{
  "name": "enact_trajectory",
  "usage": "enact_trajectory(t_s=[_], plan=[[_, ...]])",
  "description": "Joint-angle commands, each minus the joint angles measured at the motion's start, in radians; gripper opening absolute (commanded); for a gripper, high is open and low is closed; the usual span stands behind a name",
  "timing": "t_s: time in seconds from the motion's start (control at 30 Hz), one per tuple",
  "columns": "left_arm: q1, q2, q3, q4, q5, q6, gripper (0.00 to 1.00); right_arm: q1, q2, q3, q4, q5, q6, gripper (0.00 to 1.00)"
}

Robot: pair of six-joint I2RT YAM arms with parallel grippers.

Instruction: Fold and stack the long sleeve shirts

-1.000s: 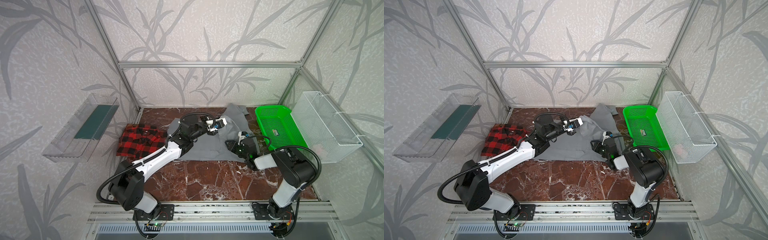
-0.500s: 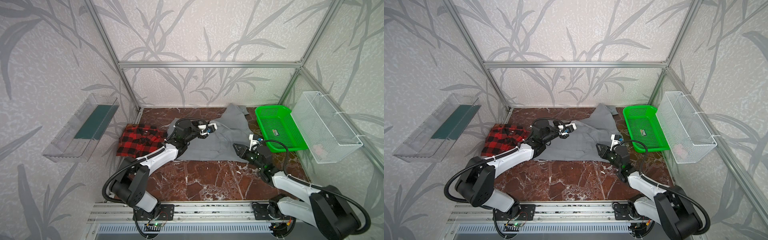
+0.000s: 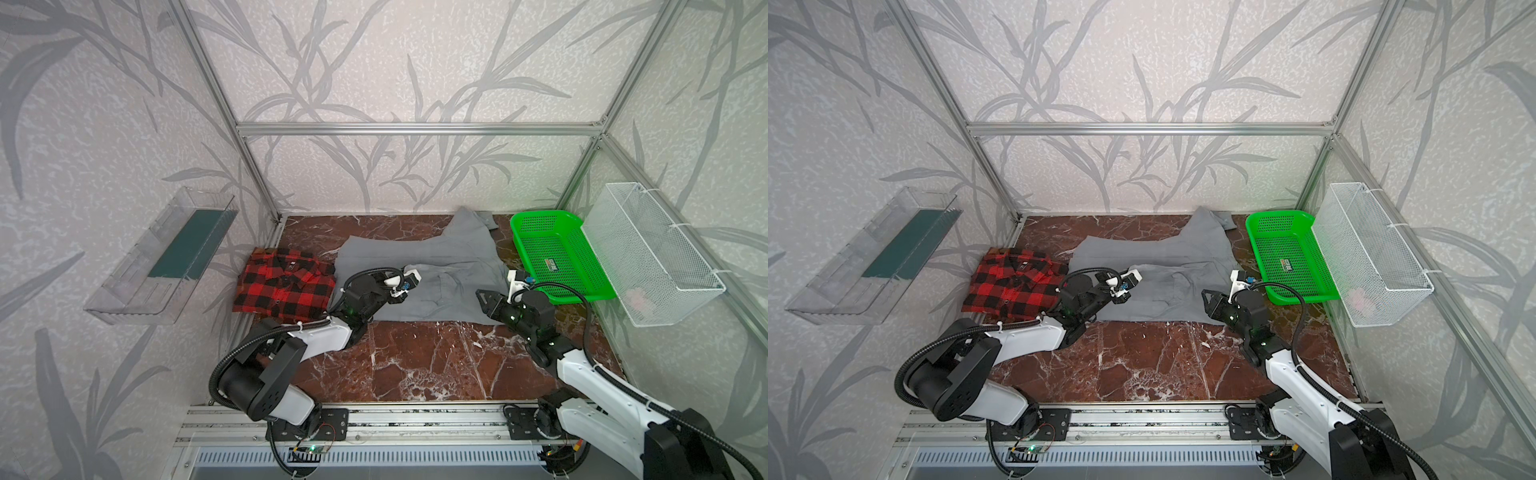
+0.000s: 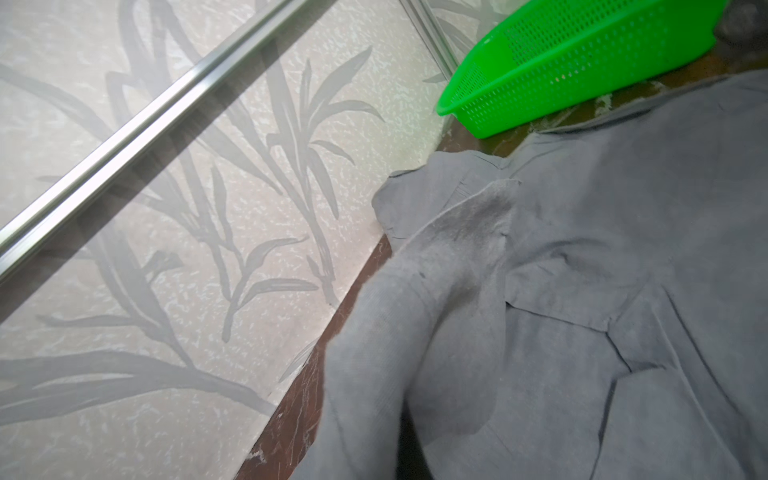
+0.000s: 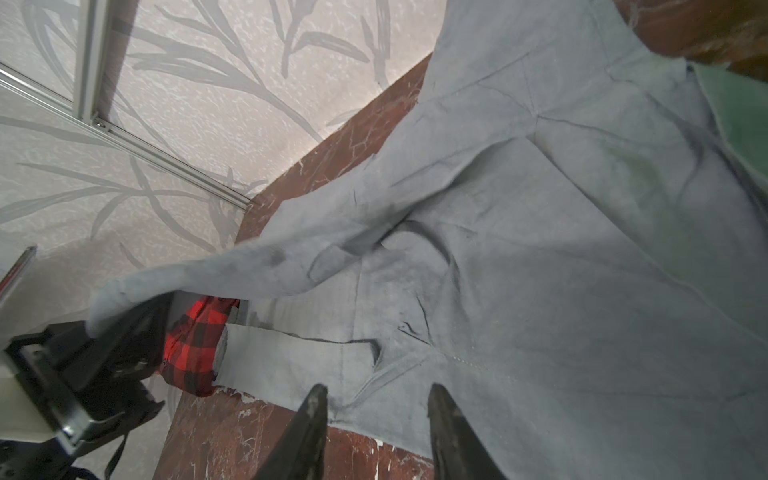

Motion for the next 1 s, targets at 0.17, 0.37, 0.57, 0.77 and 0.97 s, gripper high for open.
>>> enact_trajectory(t_s=[0.17, 0.37, 0.57, 0.77, 0.97], plan=[[0.005, -0.049, -0.079, 0.296, -0.093, -0.299, 0.00, -0.018, 0.054, 0.049, 0.043, -0.039, 0.034, 0.41], [0.057, -0.019, -0.145, 0.433, -0.156, -0.424, 0.00, -0.019, 0.043, 0.068, 0.029, -0.050, 0.028, 0.41], [0.087, -0.005, -0.152, 0.454, -0.157, -0.331, 0.00, -0.021, 0.067, 0.103, 0.023, -0.058, 0.035, 0.40], [0.079, 0.008, -0.174, 0.466, -0.036, -0.181, 0.00, -0.023, 0.166, 0.271, -0.037, -0.059, 0.026, 0.40], [0.064, -0.009, -0.178, 0.466, 0.030, -0.054, 0.00, -0.027, 0.357, 0.479, -0.022, -0.158, -0.045, 0.46]])
